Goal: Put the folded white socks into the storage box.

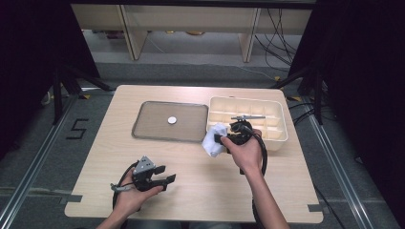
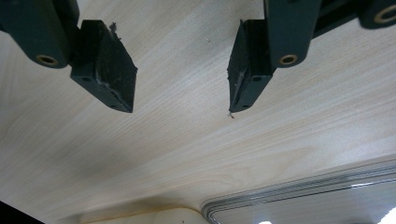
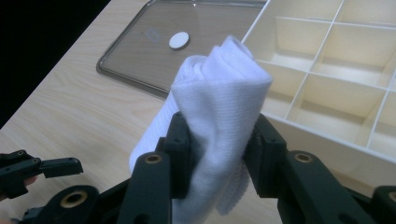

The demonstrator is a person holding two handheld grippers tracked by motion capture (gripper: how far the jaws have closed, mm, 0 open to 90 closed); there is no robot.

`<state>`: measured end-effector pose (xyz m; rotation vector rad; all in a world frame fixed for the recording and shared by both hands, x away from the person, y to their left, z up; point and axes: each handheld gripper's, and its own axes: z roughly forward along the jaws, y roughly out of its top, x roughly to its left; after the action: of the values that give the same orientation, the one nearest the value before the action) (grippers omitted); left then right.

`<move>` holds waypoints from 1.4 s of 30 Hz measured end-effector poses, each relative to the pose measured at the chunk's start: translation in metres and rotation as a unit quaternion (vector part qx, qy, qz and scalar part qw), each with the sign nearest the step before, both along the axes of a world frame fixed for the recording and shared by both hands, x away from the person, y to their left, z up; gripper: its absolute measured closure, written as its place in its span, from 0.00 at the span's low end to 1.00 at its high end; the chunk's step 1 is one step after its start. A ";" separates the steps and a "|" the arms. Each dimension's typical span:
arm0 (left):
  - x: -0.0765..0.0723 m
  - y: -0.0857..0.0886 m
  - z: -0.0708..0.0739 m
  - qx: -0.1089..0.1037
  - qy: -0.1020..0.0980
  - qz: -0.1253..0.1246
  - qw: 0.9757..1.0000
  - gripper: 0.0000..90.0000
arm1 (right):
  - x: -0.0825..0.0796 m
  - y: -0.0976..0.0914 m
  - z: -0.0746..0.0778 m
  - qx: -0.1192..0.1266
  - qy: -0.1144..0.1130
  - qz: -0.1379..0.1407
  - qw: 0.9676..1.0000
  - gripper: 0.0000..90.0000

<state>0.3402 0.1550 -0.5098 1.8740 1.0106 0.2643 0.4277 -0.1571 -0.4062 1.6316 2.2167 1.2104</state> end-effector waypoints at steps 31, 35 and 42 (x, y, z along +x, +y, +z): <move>0.000 0.001 0.000 0.005 0.000 -0.005 1.000 0.46 | 0.035 -0.004 0.016 -0.002 -0.046 -0.030 0.999 0.73; 0.000 0.000 0.000 0.005 -0.001 -0.007 1.000 0.46 | 0.041 -0.006 0.015 -0.011 -0.048 -0.031 0.998 0.73; 0.000 -0.001 -0.001 0.001 0.002 -0.004 1.000 0.46 | 0.049 -0.006 0.014 -0.013 -0.055 -0.039 0.998 0.73</move>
<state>0.3402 0.1544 -0.5113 1.8803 1.0058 0.2558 0.4771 -0.1632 -0.3921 1.5865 2.0744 1.2153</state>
